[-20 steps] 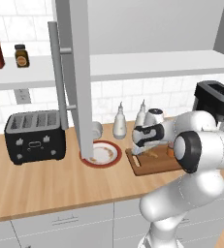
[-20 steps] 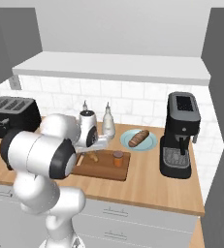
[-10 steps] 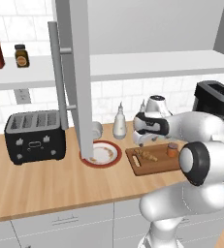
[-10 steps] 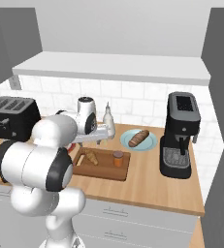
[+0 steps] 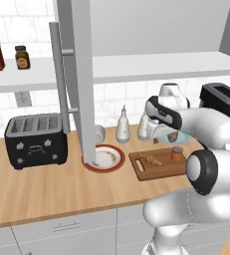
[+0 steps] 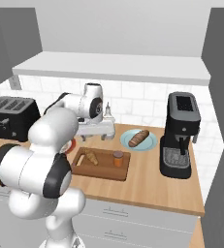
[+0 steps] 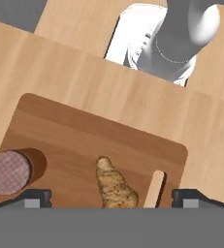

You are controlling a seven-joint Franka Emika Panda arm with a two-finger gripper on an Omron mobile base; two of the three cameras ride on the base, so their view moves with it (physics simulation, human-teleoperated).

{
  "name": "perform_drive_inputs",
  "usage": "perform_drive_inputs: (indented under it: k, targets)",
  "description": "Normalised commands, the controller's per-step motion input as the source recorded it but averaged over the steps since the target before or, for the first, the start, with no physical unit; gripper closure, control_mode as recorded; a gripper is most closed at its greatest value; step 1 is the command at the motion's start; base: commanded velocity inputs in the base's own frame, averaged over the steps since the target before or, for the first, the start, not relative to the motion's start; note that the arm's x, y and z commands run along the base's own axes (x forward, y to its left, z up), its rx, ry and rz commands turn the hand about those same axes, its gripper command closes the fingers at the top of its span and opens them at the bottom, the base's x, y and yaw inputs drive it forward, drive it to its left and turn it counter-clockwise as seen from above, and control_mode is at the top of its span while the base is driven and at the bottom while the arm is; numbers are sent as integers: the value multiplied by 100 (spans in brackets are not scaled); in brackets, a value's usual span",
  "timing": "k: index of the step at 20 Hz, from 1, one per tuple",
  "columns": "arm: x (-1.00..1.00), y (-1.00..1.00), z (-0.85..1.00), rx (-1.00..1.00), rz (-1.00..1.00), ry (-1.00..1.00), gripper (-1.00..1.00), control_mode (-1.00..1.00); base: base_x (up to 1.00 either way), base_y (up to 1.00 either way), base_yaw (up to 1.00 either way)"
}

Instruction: From the different types of pastries on the counter, select a croissant and place it on the cutting board. Then retrieve a jar of jam from the cabinet and place it alongside the croissant on the cutting board.

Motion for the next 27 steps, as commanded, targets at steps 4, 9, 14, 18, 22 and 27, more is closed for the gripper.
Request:
perform_drive_inputs:
  k: [4,9,14,18,22,27]
  targets:
    - [-73,-47,14,0,-4,8,-100,-100,0,0,0]
    - [-67,-49,0,0,-6,9,-100,-100,0,0,0]
    - [-58,-51,-1,-3,-8,1,-100,-100,0,0,0]
    - [-40,-55,-7,-2,-3,0,-100,-100,0,0,0]
    - [-24,-75,-14,0,-2,2,-100,-100,0,0,0]
    - [-35,-81,-19,0,-2,0,-100,-100,0,0,0]
